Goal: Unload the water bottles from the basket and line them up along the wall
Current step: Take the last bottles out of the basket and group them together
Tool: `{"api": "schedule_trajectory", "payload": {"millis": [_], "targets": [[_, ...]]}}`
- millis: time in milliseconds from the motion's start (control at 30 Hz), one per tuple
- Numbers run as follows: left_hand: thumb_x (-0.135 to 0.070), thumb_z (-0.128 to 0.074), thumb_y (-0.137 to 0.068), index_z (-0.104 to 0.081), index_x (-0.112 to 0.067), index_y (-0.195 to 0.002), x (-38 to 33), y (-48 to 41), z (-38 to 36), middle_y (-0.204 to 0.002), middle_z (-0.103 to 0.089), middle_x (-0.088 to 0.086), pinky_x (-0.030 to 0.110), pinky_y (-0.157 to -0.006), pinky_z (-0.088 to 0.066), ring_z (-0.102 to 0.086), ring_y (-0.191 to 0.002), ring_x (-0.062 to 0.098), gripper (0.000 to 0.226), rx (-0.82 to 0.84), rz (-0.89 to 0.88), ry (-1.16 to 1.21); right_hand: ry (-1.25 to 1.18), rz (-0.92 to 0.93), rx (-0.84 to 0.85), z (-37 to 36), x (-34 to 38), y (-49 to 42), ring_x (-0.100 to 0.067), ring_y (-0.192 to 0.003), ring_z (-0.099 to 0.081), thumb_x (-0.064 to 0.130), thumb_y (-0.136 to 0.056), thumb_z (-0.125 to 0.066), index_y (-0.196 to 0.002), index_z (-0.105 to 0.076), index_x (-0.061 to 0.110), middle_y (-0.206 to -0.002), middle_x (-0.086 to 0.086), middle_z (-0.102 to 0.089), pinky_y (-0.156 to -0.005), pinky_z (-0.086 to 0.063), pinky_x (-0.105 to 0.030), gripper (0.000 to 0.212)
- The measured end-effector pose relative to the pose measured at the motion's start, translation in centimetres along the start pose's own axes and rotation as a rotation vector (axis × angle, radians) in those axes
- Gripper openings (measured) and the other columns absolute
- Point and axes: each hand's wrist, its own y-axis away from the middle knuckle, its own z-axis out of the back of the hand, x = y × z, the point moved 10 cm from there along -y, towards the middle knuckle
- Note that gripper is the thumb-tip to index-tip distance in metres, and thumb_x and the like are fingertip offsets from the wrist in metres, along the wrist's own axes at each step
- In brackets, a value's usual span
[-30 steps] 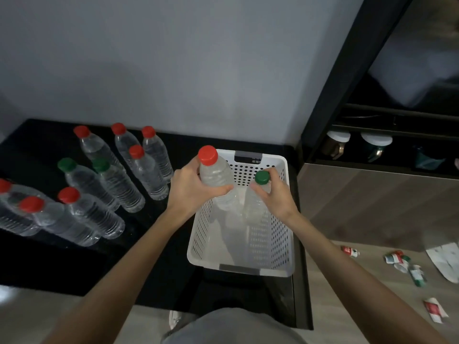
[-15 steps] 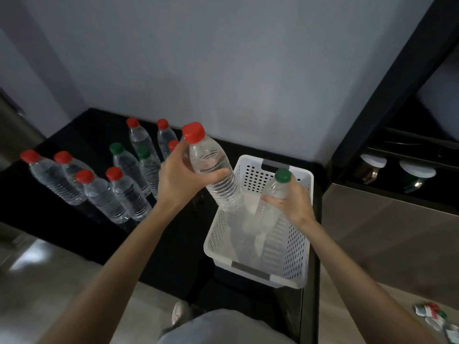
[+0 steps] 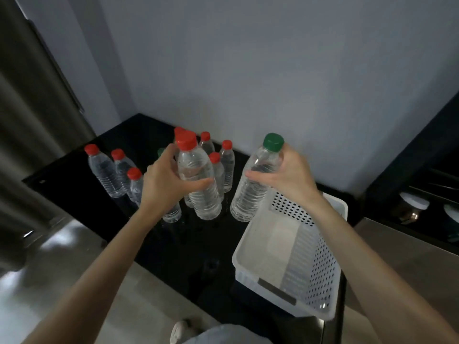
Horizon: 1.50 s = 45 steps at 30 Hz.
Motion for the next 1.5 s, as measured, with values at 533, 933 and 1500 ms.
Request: {"api": "schedule_trajectory", "payload": {"millis": [533,933,1500], "targets": [[-0.03,-0.089,-0.061,-0.049,-0.03,-0.118,15.7,1.9,-6.4,-0.104,-0.064,-0.017,0.006,-0.068,-0.039,-0.06,-0.09,-0.003,0.07,0.293,0.22,0.01,0.035,-0.133,0.222,-17.7,-5.1,-2.0,0.002,-0.089,-0.063,0.03,-0.068,-0.087,-0.125,-0.053,0.025,-0.102,0.013,-0.069,-0.09,-0.054,-0.029,0.067],[-0.035,-0.084,-0.069,-0.046,-0.027,-0.123,18.0,0.8,-8.4,-0.095,-0.056,-0.025,0.021,-0.079,-0.05,-0.059,-0.091,-0.001,0.065,0.45,0.187,0.023,-0.081,-0.359,0.254,-21.0,-8.9,-2.1,0.003,-0.1,-0.06,0.02,-0.072,-0.084,-0.124,-0.048,0.03,-0.105,0.017,-0.064,-0.084,-0.046,-0.016,0.064],[-0.026,-0.058,-0.096,-0.041,-0.023,-0.145,14.0,3.2,-3.1,-0.141,-0.052,-0.011,0.006,-0.102,-0.034,-0.042,-0.123,-0.011,0.052,0.509,0.05,0.087,-0.046,-0.28,0.055,-16.6,-3.3,3.5,-0.005,-0.111,-0.054,0.021,-0.093,-0.061,-0.133,-0.052,0.026,-0.124,0.017,-0.056,-0.093,-0.043,-0.018,0.041]]}}
